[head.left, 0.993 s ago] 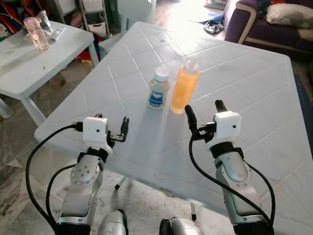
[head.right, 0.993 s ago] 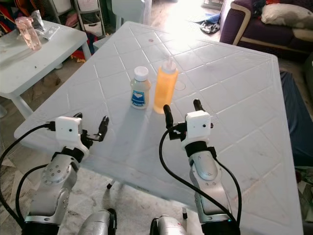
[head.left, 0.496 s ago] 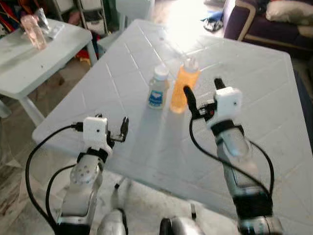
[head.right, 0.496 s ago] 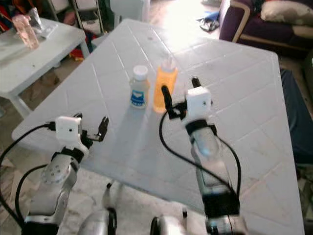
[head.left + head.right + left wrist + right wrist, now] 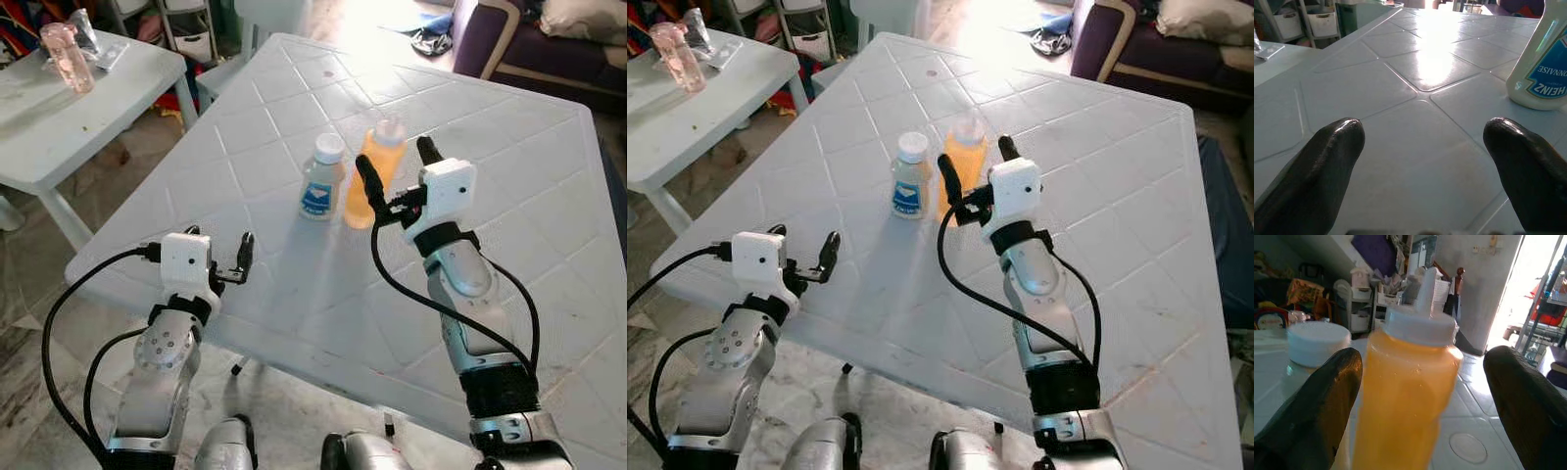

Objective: Restocking fridge

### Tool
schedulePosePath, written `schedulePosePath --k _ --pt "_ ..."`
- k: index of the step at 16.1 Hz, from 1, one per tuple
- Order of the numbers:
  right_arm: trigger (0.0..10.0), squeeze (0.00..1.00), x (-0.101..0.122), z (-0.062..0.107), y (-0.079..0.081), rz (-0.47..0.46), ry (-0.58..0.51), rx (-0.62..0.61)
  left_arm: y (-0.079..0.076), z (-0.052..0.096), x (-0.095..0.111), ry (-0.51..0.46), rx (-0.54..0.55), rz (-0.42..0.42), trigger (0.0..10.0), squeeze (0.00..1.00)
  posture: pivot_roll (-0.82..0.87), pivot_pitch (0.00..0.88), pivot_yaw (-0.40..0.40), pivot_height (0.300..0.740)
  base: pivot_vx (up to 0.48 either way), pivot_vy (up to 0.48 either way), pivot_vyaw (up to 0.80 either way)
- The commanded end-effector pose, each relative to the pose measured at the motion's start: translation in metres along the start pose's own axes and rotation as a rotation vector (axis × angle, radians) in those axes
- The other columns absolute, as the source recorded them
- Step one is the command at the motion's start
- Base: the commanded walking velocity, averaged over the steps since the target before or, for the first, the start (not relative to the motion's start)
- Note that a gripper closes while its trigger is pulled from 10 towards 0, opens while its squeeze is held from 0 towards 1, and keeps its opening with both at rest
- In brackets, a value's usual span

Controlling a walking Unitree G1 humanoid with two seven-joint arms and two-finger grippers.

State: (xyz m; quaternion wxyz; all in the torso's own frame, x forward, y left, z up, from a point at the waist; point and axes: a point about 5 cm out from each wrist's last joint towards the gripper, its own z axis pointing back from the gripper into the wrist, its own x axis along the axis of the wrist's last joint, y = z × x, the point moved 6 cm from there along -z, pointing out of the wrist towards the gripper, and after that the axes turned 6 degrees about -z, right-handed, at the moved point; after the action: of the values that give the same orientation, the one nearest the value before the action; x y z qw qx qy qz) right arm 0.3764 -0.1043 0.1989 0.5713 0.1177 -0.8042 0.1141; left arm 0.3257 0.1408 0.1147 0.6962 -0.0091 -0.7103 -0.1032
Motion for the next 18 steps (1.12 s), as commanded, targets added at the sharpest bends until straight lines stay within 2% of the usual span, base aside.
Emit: schedulePosePath --k 1,4,18 --pt "10.0 0.0 0.002 -0.003 0.004 -0.017 -0.01 0.025 0.001 0.002 0.0 0.005 0.004 -0.01 10.0 0.0 0.1 0.157 -0.05 0.74 0.0 0.0 0.0" --pt "10.0 0.0 0.003 -0.001 0.011 -0.037 -0.013 0.055 0.0 0.002 0.0 0.007 -0.005 -0.01 10.0 0.0 0.09 0.158 -0.047 0.74 0.0 0.0 0.0" --pt "10.0 0.0 -0.001 -0.024 -0.007 -0.056 0.023 0.033 -0.004 0.004 0.0 0.018 -0.018 -0.006 10.0 0.0 0.1 0.179 -0.046 0.74 0.0 0.0 0.0"
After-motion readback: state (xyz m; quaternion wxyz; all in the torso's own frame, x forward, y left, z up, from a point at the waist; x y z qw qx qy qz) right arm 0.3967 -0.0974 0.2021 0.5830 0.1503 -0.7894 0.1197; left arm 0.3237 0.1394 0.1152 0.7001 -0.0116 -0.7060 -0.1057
